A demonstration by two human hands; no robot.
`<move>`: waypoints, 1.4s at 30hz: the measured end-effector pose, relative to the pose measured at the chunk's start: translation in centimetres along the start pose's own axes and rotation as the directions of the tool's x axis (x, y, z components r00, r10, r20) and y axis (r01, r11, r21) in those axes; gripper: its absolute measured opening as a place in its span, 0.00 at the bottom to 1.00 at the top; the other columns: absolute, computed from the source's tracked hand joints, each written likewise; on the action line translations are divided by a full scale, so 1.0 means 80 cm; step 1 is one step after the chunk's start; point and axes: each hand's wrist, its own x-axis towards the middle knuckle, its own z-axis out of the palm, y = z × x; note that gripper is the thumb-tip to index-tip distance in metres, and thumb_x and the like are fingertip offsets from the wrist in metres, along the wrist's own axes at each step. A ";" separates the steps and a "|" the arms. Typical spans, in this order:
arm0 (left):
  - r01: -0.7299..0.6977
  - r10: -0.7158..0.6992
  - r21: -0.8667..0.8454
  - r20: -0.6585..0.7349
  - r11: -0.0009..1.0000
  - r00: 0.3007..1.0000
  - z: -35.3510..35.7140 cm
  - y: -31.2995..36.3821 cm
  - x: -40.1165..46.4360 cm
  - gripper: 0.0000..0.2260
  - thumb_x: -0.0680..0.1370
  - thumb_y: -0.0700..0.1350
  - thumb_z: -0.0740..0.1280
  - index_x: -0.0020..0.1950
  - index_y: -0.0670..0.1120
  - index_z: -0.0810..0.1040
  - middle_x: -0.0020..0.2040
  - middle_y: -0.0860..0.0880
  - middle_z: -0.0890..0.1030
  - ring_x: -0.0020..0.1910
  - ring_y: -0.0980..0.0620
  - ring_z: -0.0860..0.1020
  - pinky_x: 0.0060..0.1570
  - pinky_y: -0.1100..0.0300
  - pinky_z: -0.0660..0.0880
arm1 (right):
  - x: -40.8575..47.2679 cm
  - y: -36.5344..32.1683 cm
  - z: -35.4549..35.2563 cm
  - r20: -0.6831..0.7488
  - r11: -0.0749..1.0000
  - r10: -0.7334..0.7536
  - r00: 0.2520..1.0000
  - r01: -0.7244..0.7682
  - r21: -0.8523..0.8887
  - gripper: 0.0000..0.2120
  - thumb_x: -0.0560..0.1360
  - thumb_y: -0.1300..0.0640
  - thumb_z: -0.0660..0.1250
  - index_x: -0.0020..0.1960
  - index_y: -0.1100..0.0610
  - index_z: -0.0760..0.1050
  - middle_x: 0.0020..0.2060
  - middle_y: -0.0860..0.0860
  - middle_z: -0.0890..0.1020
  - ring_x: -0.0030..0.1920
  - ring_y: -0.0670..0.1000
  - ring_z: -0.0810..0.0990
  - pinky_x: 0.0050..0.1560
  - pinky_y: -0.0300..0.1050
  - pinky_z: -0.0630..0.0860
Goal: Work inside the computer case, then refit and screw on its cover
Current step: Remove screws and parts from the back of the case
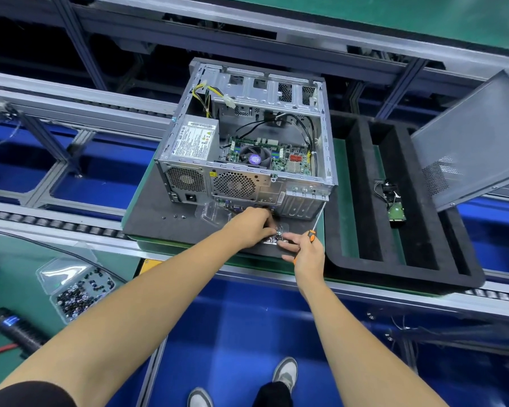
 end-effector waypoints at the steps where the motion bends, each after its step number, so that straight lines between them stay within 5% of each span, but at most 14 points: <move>1: 0.004 -0.004 -0.014 -0.002 1.000 1.000 -0.001 0.000 -0.001 0.07 0.80 0.49 0.70 0.53 0.47 0.83 0.48 0.50 0.84 0.52 0.49 0.80 0.48 0.59 0.72 | 0.000 0.000 0.000 -0.001 1.000 0.002 1.000 -0.002 -0.002 0.16 0.84 0.57 0.54 0.52 0.60 0.80 0.49 0.51 0.87 0.46 0.50 0.88 0.38 0.47 0.81; 4: 0.013 -0.012 -0.082 0.018 0.997 1.000 -0.007 0.000 -0.002 0.08 0.81 0.49 0.69 0.55 0.45 0.82 0.44 0.52 0.83 0.52 0.49 0.81 0.46 0.63 0.67 | -0.001 0.000 0.000 -0.004 1.000 0.000 1.000 0.000 -0.006 0.16 0.84 0.57 0.54 0.52 0.59 0.80 0.49 0.50 0.87 0.46 0.50 0.88 0.39 0.47 0.80; 10: 0.044 -0.042 -0.036 0.052 0.998 0.998 -0.013 0.003 0.000 0.11 0.83 0.48 0.66 0.59 0.42 0.83 0.57 0.44 0.84 0.57 0.45 0.80 0.50 0.59 0.71 | 0.001 0.000 0.000 -0.019 1.000 0.010 1.000 -0.011 -0.010 0.18 0.85 0.56 0.52 0.55 0.62 0.80 0.49 0.50 0.88 0.45 0.49 0.88 0.37 0.45 0.81; 17: 0.085 -0.079 -0.058 0.089 0.995 0.993 -0.016 0.010 -0.001 0.08 0.79 0.49 0.72 0.51 0.45 0.84 0.51 0.42 0.85 0.51 0.44 0.82 0.49 0.56 0.74 | 0.001 0.002 0.000 -0.016 1.000 -0.004 1.000 0.004 -0.020 0.20 0.86 0.55 0.51 0.52 0.60 0.81 0.49 0.50 0.87 0.47 0.51 0.88 0.36 0.44 0.80; 27: 0.004 -0.001 -0.029 0.096 1.000 0.995 -0.021 0.001 -0.003 0.09 0.82 0.48 0.68 0.56 0.43 0.81 0.54 0.46 0.84 0.54 0.47 0.80 0.51 0.57 0.72 | 0.003 0.003 -0.001 -0.009 1.000 0.001 1.000 -0.001 0.002 0.17 0.82 0.57 0.54 0.48 0.57 0.82 0.47 0.50 0.88 0.46 0.52 0.88 0.38 0.48 0.80; 34: 0.010 -0.003 -0.066 0.107 0.998 0.994 -0.022 0.002 -0.002 0.13 0.82 0.53 0.67 0.51 0.43 0.79 0.44 0.46 0.83 0.45 0.48 0.78 0.44 0.56 0.70 | 0.002 0.004 -0.001 -0.006 1.000 -0.014 1.000 0.013 -0.002 0.18 0.82 0.54 0.53 0.48 0.56 0.82 0.46 0.48 0.88 0.46 0.51 0.88 0.38 0.47 0.80; 42: 0.009 -0.007 -0.052 0.053 0.999 0.999 -0.018 -0.002 -0.001 0.10 0.79 0.47 0.73 0.57 0.45 0.83 0.54 0.50 0.85 0.54 0.51 0.81 0.56 0.59 0.75 | 0.003 0.006 -0.002 -0.003 1.000 -0.015 1.000 0.015 -0.008 0.18 0.82 0.54 0.53 0.48 0.55 0.82 0.46 0.47 0.88 0.47 0.51 0.88 0.38 0.47 0.80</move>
